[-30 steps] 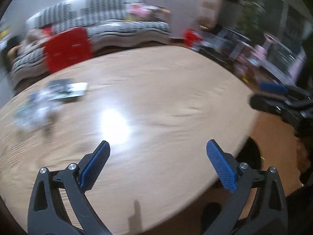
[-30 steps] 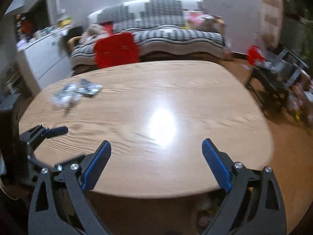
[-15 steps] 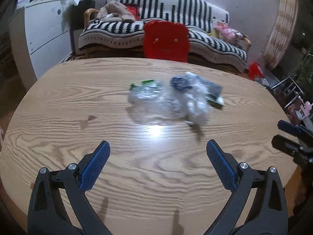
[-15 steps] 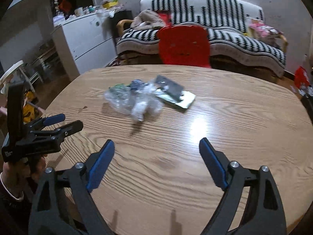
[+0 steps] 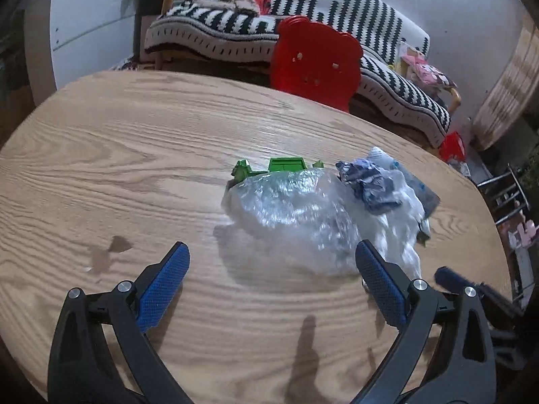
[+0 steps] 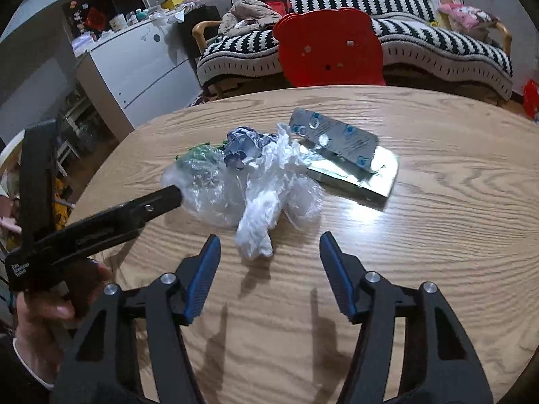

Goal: Collect trash
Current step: 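Grasp the clear plastic bag with left tool while right tool grasps white plastic bag, then carry both plastic bags over the bin and open both tools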

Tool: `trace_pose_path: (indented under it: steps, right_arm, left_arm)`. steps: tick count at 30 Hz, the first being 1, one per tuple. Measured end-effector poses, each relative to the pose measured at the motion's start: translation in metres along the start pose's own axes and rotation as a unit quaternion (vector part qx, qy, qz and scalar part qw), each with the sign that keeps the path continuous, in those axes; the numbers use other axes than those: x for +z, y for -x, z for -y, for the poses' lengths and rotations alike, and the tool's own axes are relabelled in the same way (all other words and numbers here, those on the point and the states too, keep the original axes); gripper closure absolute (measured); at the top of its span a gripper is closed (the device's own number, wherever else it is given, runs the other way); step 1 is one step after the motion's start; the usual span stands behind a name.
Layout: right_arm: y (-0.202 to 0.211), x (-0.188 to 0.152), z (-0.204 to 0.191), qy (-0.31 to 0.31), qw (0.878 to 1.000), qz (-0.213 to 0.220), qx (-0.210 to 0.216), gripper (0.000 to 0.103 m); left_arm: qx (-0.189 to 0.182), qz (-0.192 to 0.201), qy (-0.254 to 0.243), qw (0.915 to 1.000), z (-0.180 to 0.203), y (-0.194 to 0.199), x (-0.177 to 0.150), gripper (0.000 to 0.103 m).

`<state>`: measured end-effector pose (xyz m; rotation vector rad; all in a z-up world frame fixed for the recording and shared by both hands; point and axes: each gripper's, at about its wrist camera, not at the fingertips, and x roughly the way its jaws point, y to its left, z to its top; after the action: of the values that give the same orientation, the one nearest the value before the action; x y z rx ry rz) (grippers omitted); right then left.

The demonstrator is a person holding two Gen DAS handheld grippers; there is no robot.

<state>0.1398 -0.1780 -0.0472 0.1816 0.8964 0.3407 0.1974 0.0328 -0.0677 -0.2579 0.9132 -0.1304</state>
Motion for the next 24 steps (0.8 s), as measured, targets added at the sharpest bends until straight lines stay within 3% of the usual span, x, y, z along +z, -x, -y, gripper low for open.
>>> trace_pose_path:
  steps: [5, 8, 9, 10, 11, 13, 16, 18, 24]
  right_arm:
    - [-0.02, 0.005, 0.001, -0.008, 1.0, -0.004, 0.012, 0.054]
    - [-0.032, 0.007, 0.005, -0.02, 0.999, -0.017, 0.027, 0.074]
    - [-0.033, 0.008, 0.006, -0.018, 0.999, -0.016, 0.027, 0.087]
    - [-0.033, 0.009, 0.006, -0.016, 0.999, -0.016, 0.028, 0.09]
    - [-0.03, 0.009, 0.005, -0.013, 0.999, -0.014, 0.029, 0.092]
    - [-0.021, 0.01, 0.006, -0.01, 1.0, -0.005, 0.026, 0.093]
    - [0.0, 0.009, 0.011, -0.011, 1.0, 0.009, 0.023, 0.093]
    - [0.015, 0.007, 0.013, -0.006, 1.0, 0.018, 0.018, 0.093]
    - [0.066, -0.007, 0.014, 0.018, 0.999, 0.036, -0.001, 0.093]
  left_arm:
    - [0.0, -0.002, 0.012, 0.9999, 0.002, -0.019, 0.012, 0.007]
    - [0.005, -0.003, 0.013, 0.9999, 0.005, -0.029, 0.014, 0.007]
    - [0.005, -0.002, 0.012, 0.9999, 0.006, -0.029, 0.015, 0.008]
    - [0.002, 0.001, 0.006, 1.0, 0.008, -0.029, 0.015, 0.011]
    - [-0.005, 0.0, -0.002, 1.0, 0.012, -0.031, 0.015, 0.016]
    - [-0.008, -0.004, -0.02, 0.9998, 0.019, -0.032, 0.014, 0.049]
    - [-0.002, -0.007, -0.044, 0.999, 0.027, -0.027, 0.009, 0.082]
    - [0.001, -0.001, -0.059, 0.9983, 0.03, -0.017, 0.005, 0.092]
    - [0.025, 0.019, -0.085, 0.9959, 0.035, 0.043, -0.011, 0.093]
